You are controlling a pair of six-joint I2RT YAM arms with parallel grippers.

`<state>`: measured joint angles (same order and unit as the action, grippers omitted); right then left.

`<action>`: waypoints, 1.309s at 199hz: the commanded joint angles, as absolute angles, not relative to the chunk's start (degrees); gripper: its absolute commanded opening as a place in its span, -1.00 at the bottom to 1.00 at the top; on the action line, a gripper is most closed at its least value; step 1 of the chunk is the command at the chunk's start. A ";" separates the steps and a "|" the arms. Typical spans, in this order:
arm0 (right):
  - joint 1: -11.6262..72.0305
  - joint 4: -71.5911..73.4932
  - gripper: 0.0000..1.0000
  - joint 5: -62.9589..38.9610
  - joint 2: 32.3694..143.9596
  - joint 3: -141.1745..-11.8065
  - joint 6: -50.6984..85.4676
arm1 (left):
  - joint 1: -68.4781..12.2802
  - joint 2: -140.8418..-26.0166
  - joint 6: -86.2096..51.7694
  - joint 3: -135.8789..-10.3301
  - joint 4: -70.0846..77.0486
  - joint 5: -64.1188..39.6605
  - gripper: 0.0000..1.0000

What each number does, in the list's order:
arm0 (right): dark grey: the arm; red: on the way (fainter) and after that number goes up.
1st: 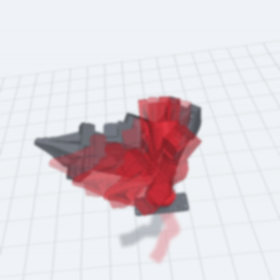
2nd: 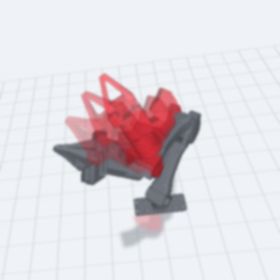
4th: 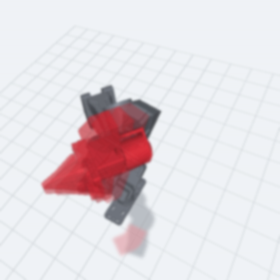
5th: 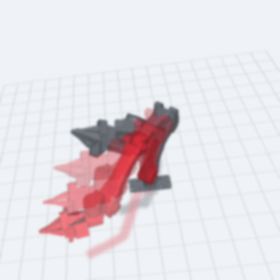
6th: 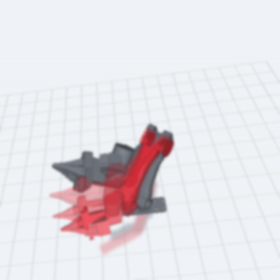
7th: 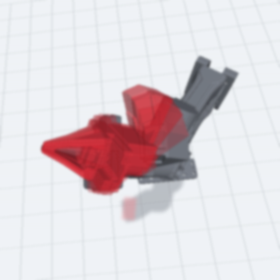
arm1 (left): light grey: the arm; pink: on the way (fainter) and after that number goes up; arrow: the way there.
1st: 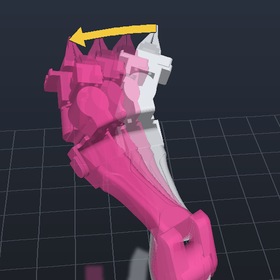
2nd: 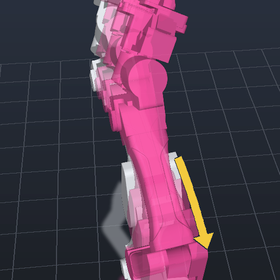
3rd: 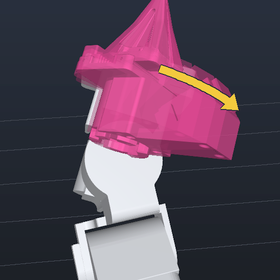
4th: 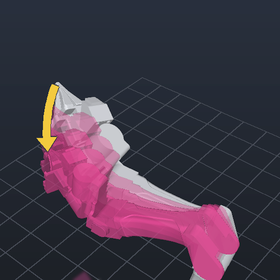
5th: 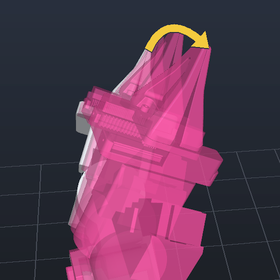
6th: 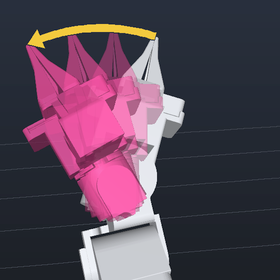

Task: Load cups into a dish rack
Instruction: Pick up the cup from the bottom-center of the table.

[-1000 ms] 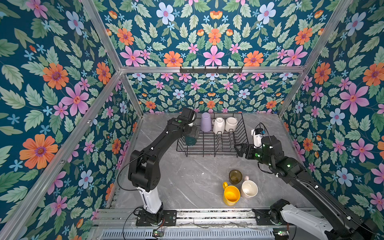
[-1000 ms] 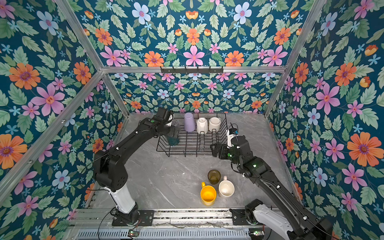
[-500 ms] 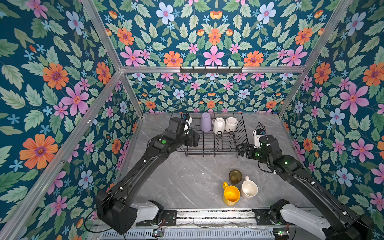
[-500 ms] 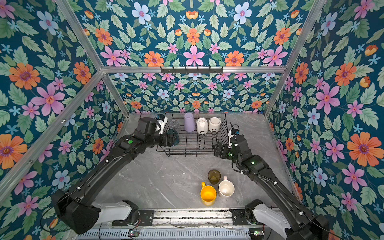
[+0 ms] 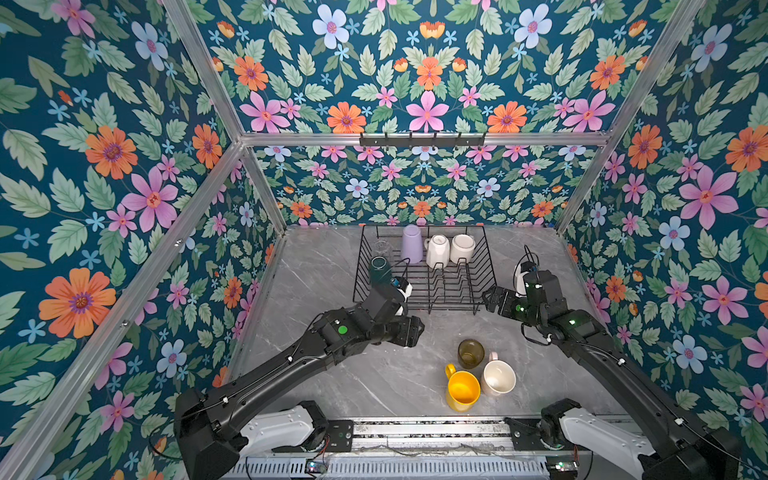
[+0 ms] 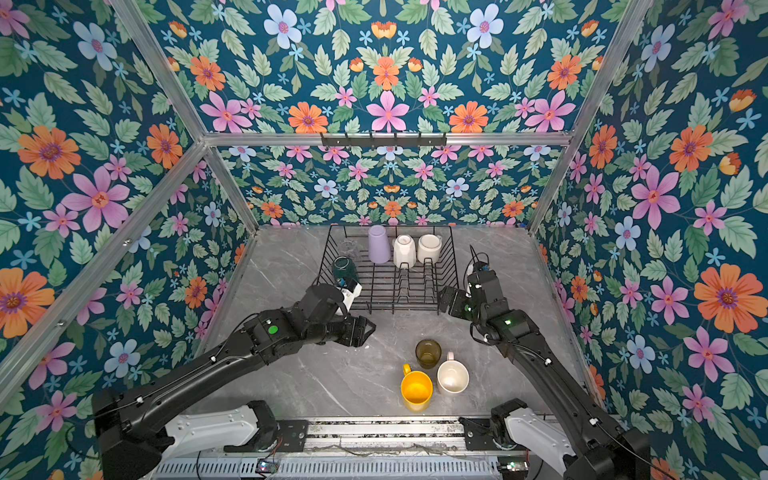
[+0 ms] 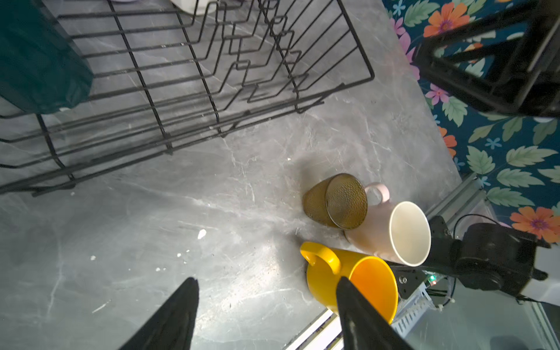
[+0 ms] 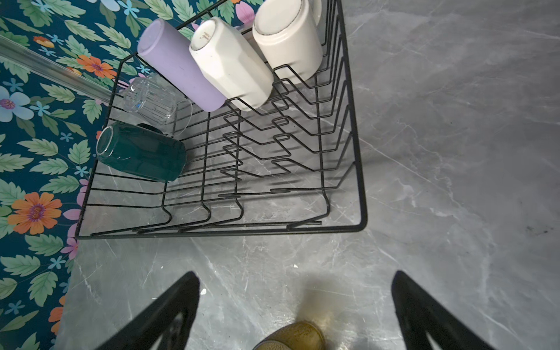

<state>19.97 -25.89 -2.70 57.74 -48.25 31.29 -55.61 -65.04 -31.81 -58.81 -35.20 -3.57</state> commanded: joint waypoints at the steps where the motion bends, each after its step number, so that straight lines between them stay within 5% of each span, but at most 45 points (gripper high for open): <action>1: 19.23 -24.98 0.95 -3.87 57.83 -47.40 30.20 | -60.72 -65.02 -38.12 -57.47 -36.32 1.04 0.42; 98: 18.66 -22.38 0.95 -7.66 57.75 -43.86 26.93 | -82.17 -76.19 -51.43 -58.98 -33.57 13.43 0.37; 260: 18.70 -27.71 0.95 -3.60 45.50 -38.76 25.22 | -83.78 -90.53 -53.27 -62.00 -30.70 7.39 0.18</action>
